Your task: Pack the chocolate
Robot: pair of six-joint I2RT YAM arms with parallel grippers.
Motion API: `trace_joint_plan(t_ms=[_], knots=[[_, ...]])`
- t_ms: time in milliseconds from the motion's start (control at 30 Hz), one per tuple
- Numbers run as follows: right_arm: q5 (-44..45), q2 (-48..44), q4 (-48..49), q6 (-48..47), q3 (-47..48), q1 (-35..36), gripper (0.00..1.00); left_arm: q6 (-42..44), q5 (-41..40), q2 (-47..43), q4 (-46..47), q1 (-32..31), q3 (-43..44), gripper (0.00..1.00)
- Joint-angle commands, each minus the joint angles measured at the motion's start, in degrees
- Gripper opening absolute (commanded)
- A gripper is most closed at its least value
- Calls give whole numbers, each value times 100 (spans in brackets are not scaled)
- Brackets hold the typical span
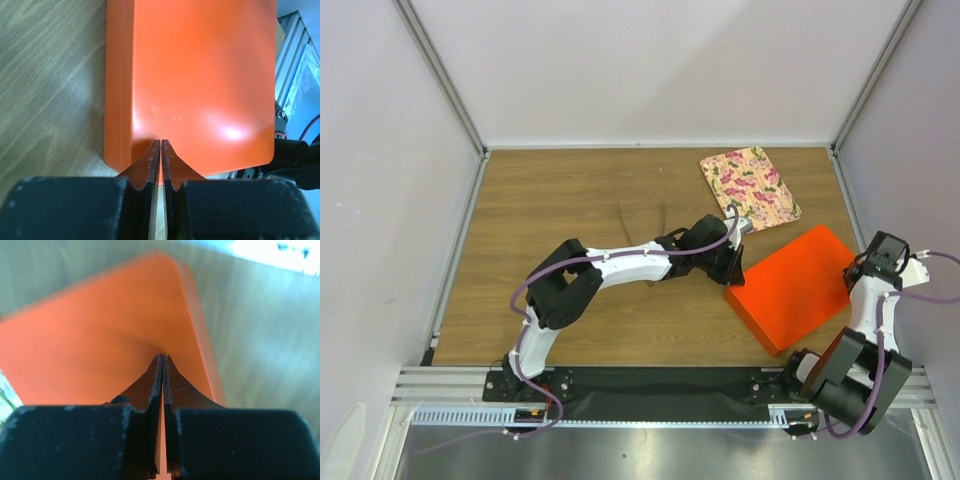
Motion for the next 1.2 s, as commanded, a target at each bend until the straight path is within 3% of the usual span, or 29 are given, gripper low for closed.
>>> trace_joint_plan(t_ms=[0,233,567,733,867,967,1167], knots=[[406,329,309,-208,49,-30,0,99,-307,-4,-478,25,-113,10],[477,294,124,-727,1507,462,0,55,-342,-91,-663,25,108,10],[239,891,845,-586,332,480,0,-15,-439,-118,-672,34,73,10],[-68,822,670,-911,1112,795,0,-85,-404,-135,-610,34,-24,9],[-885,864,898,-1105,1605,1261,0,-103,-448,-214,-531,34,-94,9],[-1509,1171,1056,-1017,1711,1420,0,-129,-404,-223,-479,34,-121,9],[-1352,1795,1442,-964,1212,1281,0,-200,-325,-267,-329,34,-244,9]])
